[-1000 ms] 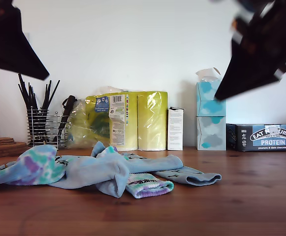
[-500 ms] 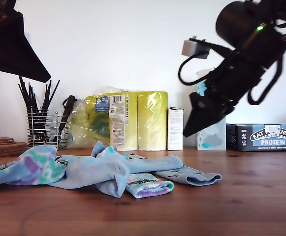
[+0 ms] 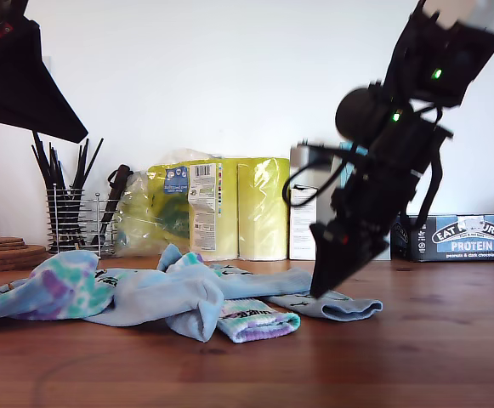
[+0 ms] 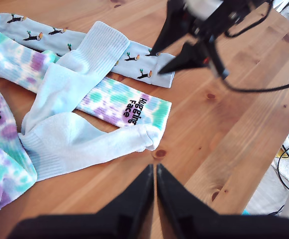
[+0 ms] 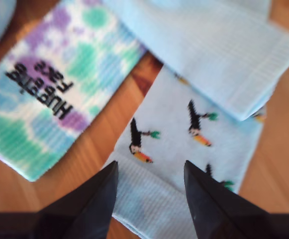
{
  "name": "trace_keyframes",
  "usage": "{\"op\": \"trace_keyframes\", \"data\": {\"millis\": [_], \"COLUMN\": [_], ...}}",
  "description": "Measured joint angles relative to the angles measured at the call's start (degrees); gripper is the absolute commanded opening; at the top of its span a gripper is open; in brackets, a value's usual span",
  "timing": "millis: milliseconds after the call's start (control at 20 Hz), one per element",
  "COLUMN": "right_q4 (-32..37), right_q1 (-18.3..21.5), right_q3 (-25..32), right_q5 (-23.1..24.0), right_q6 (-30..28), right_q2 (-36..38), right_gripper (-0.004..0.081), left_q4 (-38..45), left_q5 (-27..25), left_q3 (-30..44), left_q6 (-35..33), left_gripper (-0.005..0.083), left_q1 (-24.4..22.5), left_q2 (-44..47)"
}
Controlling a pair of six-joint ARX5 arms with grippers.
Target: Pair up the socks based on colour and pattern, by placing each sock on top of its pair
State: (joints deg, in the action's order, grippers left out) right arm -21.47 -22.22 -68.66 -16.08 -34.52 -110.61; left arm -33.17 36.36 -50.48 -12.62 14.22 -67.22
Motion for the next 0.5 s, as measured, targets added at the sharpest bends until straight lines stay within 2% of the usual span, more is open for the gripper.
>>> {"op": "trace_keyframes", "data": {"millis": [50, 200, 350, 500], "right_q4": [-0.2, -0.35, -0.52, -3.91], "right_q1": [0.0, 0.0, 0.0, 0.0], "right_q3": [0.0, -0.37, -0.37, -1.14], "right_q5": [0.02, 0.09, 0.07, -0.02], "right_q6": [0.02, 0.09, 0.07, 0.13], "right_q2": [-0.96, -1.4, -1.4, -1.4], "right_gripper": [0.0303, -0.0003, -0.001, -0.0011], "left_q4": [0.0, -0.15, -0.22, -0.22], "left_q5": [0.0, 0.0, 0.0, 0.0], "left_q3": [0.0, 0.0, 0.0, 0.0], "left_q6": [0.0, 0.0, 0.02, 0.02], "left_gripper": [-0.0024, -0.0024, -0.0024, -0.0024], "left_q1": [0.0, 0.0, 0.0, 0.0], "left_q2": [0.0, 0.0, 0.0, 0.0]}}
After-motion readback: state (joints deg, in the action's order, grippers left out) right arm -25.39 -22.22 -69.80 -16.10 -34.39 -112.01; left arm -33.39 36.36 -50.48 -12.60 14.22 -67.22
